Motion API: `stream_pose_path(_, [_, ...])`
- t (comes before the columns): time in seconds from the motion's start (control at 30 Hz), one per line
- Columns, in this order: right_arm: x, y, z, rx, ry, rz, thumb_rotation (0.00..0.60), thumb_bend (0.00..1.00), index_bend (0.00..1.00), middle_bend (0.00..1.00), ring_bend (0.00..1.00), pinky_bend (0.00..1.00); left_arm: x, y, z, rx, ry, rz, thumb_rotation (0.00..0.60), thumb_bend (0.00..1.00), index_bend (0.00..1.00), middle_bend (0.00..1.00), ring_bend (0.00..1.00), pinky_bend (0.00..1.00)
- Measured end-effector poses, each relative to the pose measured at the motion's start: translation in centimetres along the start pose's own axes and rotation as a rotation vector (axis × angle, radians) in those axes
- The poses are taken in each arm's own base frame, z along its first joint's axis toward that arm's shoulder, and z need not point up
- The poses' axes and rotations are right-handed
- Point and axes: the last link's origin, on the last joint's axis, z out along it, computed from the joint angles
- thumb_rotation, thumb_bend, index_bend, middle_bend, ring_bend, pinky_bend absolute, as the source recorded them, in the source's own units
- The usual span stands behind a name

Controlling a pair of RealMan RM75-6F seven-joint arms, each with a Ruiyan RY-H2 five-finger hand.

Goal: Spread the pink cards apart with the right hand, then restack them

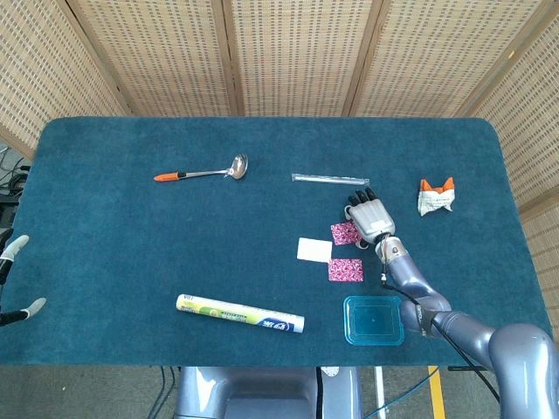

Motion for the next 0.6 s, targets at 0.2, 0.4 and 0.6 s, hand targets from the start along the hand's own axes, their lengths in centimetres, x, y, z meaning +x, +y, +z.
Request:
stream_pose_path(0.2, [-0.17, -0.13, 0.08, -0.002, -0.008, -0.004, 0.600, 0.21, 0.36, 0.15, 0.00, 0.00, -0.03, -0.08, -0.03, 0.002, 0.000, -0.001, 0.600, 0.14, 0.08, 0.00, 0.00, 0.00])
stream_pose_path(0.4, [-0.24, -0.20, 0.23, -0.005, -0.013, -0.008, 0.600, 0.21, 0.36, 0.15, 0.00, 0.00, -0.04, -0.16, -0.03, 0.004, -0.001, 0.000, 0.600, 0.14, 0.08, 0.00, 0.00, 0.00])
stream_pose_path(0.6, [-0.37, -0.39, 0.33, -0.004, -0.018, -0.012, 0.600, 0.21, 0.36, 0.15, 0.00, 0.00, -0.08, -0.20, -0.02, 0.003, -0.002, -0.001, 0.600, 0.14, 0.08, 0.00, 0.00, 0.00])
